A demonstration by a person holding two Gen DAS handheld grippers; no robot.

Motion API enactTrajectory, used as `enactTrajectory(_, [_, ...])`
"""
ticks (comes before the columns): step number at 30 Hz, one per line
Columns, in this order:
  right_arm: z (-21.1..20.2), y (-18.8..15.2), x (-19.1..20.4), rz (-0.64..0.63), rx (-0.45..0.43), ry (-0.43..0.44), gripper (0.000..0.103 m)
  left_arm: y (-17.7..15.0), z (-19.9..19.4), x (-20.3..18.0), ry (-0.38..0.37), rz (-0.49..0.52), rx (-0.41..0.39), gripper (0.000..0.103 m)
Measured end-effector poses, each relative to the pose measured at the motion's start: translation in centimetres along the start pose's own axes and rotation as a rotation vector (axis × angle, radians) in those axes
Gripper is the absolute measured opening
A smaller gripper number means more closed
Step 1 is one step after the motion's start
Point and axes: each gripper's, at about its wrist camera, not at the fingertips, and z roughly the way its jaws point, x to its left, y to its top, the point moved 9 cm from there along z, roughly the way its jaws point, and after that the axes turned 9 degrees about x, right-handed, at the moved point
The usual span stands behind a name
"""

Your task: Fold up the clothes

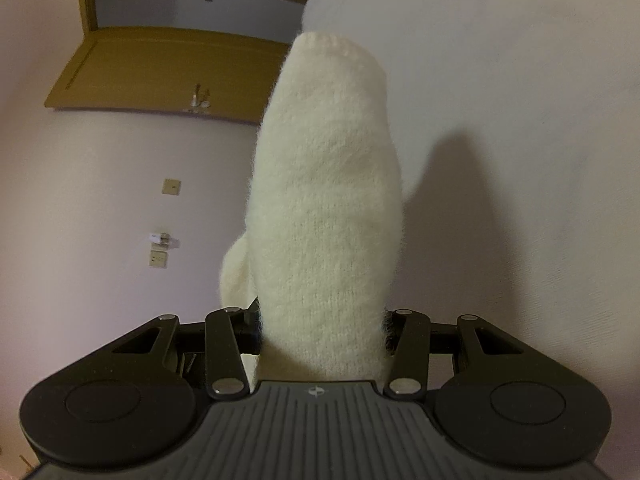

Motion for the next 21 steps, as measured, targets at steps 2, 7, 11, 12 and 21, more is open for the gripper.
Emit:
enactTrajectory(2, [4.7, -0.9, 1.3, 0.012, -0.008, 0.032, 0.045, 2.7, -2.9, 2.3, 0.024, 0.013, -0.020, 0.035])
enactTrajectory(7, [14.2, -1.8, 4.4, 0.012, -0.011, 0.083, 0.045, 7.9, -8.7, 7.3, 0.054, 0.024, -0.054, 0.035])
enactTrajectory(11, [19.7, -1.6, 5.6, -0.013, -0.002, 0.093, 0.046, 10.3, -9.8, 10.7, 0.067, 0.023, -0.069, 0.036])
enactTrajectory(12, [20.9, -1.4, 5.6, -0.014, 0.001, 0.092, 0.046, 10.8, -9.6, 11.9, 0.074, 0.016, -0.068, 0.037])
enactTrajectory(21, [25.2, -0.5, -0.4, -0.156, 0.041, -0.391, 0.074, 11.9, -9.2, 21.1, 0.232, -0.031, -0.039, 0.040])
